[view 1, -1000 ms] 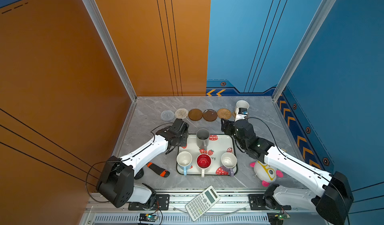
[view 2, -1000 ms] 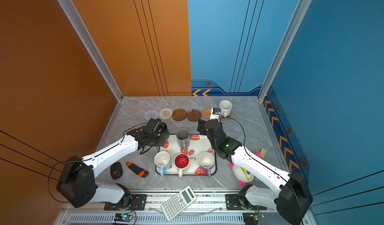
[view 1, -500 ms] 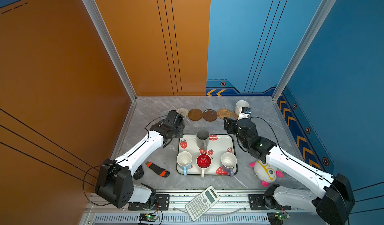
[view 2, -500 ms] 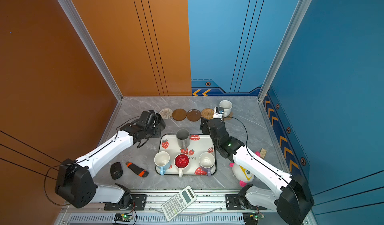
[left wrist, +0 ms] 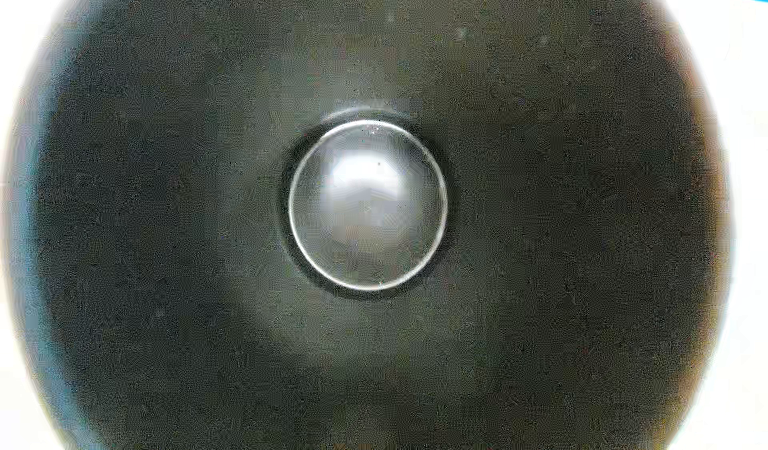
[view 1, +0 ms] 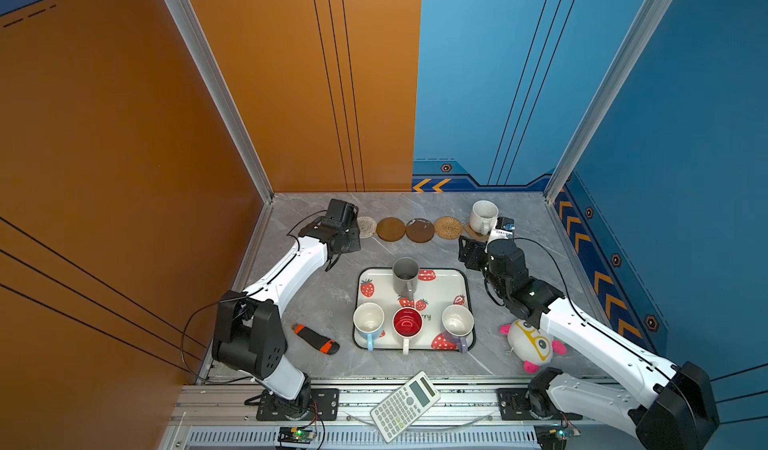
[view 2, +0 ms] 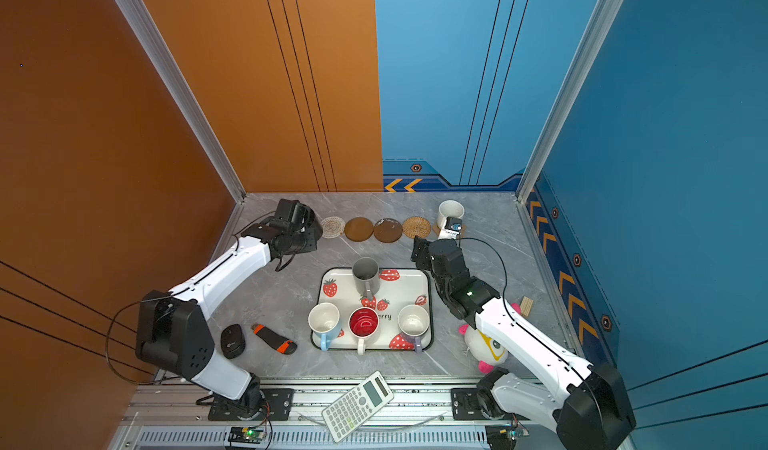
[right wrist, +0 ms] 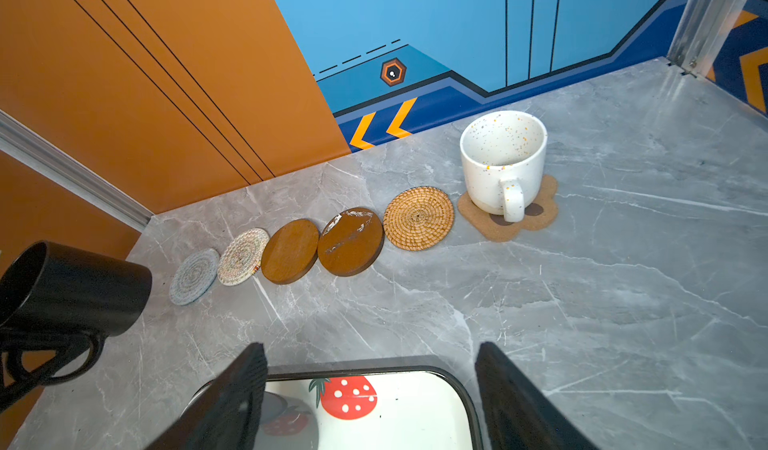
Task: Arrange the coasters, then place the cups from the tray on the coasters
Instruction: 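Lift the black mug with the left gripper and carry it to the blue knit coaster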
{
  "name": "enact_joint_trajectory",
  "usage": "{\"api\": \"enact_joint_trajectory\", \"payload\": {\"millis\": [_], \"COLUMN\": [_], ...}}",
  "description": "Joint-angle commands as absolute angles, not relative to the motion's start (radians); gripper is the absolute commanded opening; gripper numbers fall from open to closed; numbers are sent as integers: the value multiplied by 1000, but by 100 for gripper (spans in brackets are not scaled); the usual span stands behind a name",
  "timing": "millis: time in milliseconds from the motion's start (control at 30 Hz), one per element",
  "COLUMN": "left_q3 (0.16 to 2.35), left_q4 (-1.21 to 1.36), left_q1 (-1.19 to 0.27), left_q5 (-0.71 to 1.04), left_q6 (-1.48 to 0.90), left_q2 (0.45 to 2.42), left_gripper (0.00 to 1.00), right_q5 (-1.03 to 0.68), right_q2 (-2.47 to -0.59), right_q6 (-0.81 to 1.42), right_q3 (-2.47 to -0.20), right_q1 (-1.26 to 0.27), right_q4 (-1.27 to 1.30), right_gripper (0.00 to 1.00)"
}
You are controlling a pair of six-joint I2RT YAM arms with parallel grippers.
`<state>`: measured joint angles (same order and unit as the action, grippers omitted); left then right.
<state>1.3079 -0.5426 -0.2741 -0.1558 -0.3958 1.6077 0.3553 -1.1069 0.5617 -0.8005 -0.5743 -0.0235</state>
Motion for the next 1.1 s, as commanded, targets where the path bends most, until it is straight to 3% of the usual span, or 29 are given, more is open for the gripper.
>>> {"api": "enact_joint_trajectory", "payload": {"millis": [0,533,1067], "left_q3": [1397,1558,1670], "left_q4": [-499,-444,-444], "left_q1": [-239,-120,-69], "left_q5": [-158,-92,-66], "left_q6": [-370,-382,-388], "left_q2": [1646,1907,2044], "left_gripper": [0,0,0], "right_q5": [329,284,285], "right_q2": [-1085,-1068,-1072], "right_q6": [584,593,597], "right_q3": [-778,-750,-741], "right_q1": [-555,-494,-477], "right_q4": [-25,-34,-38], "right_gripper": [78,78,78]}}
